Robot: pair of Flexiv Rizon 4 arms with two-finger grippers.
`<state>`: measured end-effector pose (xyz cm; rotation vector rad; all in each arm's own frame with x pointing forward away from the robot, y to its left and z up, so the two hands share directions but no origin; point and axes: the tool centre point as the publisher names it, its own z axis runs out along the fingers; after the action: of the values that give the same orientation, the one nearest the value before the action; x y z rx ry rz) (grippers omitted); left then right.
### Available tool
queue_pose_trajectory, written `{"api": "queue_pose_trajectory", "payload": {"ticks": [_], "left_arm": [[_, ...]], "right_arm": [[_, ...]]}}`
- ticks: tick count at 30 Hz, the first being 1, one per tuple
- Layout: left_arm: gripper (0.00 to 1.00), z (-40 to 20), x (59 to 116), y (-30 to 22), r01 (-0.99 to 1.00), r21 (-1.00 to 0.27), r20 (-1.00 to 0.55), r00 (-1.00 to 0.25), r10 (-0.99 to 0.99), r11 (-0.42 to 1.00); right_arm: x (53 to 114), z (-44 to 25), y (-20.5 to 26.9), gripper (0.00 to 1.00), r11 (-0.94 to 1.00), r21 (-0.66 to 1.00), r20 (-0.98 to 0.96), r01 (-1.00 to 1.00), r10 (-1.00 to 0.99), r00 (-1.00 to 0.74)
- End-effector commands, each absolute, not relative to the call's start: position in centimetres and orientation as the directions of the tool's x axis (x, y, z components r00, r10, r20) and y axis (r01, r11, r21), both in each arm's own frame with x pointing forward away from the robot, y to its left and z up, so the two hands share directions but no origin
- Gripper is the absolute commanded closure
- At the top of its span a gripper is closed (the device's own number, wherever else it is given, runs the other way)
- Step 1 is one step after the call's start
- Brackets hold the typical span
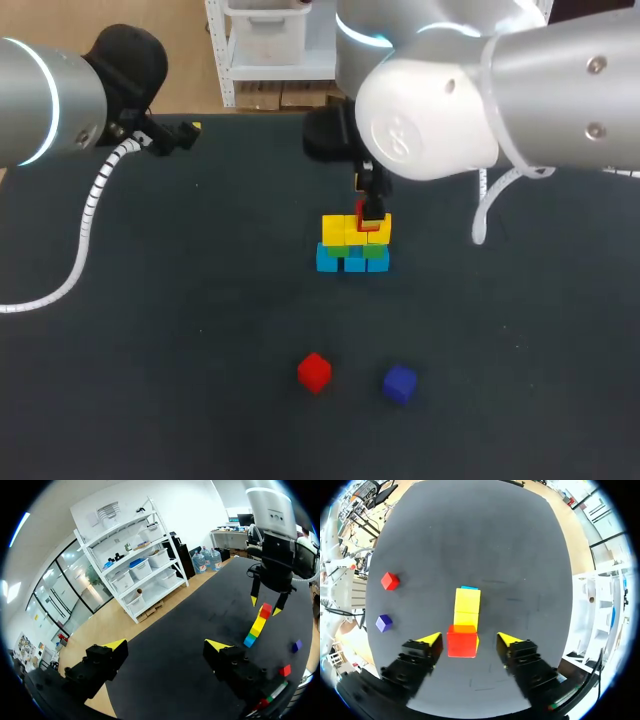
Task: Place the blue cubes, place green cubes on the blue cubes, place the yellow cubes on the green cubes, then place the red cubes on the yellow cubes, and place purple cube on the red cubes.
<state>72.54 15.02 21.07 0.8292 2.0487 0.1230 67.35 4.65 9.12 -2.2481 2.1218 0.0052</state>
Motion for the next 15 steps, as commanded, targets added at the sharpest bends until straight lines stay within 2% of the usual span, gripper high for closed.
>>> {"api": "queue_pose_trajectory", "payload": {"ticks": [1, 8, 15], "left_arm": [[0.00, 21.05, 72.70, 15.09, 0.514, 0.380, -0.708, -0.374, 0.599, 0.769], [0.00, 21.05, 72.70, 15.09, 0.514, 0.380, -0.708, -0.374, 0.599, 0.769], [0.00, 21.05, 72.70, 15.09, 0.514, 0.380, -0.708, -0.374, 0.599, 0.769]], "right_arm": [[67.20, 8.99, 4.71, 0.54, -0.058, -0.047, -0.035, -0.997, -0.998, 0.059], [67.28, 8.92, 4.75, 0.58, -0.059, -0.053, -0.030, -0.997, -0.998, 0.061], [67.03, 9.02, 4.78, 0.52, -0.062, -0.046, -0.036, -0.997, -0.997, 0.063]]}}
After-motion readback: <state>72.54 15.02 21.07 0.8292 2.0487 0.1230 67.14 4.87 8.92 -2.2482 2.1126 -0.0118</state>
